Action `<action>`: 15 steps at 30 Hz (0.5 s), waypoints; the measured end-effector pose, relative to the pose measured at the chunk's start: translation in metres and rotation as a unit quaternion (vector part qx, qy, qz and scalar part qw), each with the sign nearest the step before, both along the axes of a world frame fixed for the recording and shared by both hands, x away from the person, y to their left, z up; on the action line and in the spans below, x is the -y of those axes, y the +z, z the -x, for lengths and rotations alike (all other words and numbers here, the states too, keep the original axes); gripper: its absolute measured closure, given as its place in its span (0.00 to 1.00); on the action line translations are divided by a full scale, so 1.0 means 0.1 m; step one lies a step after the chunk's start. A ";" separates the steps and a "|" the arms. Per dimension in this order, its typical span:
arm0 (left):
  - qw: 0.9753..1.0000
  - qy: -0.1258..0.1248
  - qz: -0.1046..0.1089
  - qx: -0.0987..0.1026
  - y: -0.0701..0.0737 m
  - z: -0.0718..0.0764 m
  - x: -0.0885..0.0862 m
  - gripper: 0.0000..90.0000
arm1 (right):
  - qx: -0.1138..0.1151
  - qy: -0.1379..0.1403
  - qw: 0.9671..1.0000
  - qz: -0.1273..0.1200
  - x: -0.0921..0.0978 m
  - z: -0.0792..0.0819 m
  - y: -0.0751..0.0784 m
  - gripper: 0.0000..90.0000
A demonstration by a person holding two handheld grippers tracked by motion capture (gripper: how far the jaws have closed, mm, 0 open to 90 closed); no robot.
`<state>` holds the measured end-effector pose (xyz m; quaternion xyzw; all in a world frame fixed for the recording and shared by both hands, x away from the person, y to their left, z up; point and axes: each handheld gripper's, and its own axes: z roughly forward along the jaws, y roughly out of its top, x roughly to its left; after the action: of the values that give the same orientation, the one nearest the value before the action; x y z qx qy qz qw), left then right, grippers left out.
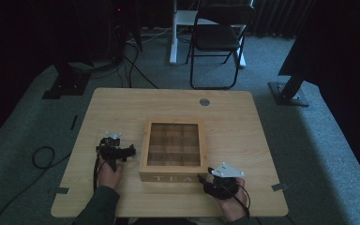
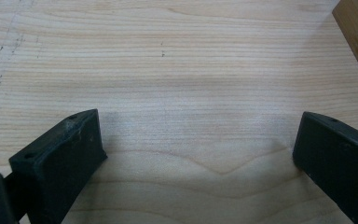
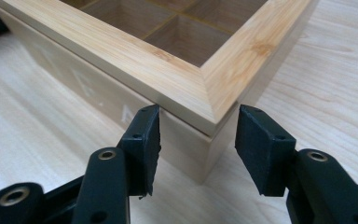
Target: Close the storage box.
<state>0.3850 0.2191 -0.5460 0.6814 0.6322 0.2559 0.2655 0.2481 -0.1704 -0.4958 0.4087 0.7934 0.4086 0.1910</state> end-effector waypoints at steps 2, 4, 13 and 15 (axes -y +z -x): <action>1.000 0.000 0.000 0.000 0.00 0.00 0.00 0.02 | 0.006 -0.002 1.000 -0.013 0.03 0.03 0.03 0.54; 1.000 0.000 0.000 0.000 0.00 0.00 0.00 0.02 | 0.013 -0.007 1.000 -0.019 0.07 0.05 0.07 0.53; 1.000 0.000 0.000 0.000 0.00 0.00 0.00 0.02 | 0.035 -0.038 0.998 -0.039 0.27 -0.05 0.15 0.49; 1.000 0.000 0.000 0.000 0.00 0.00 0.00 0.02 | 0.042 -0.046 0.997 -0.042 0.32 -0.09 0.18 0.49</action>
<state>0.3850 0.2191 -0.5460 0.6814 0.6322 0.2559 0.2655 0.2574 -0.2025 -0.4774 0.4350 0.7471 0.4489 0.2261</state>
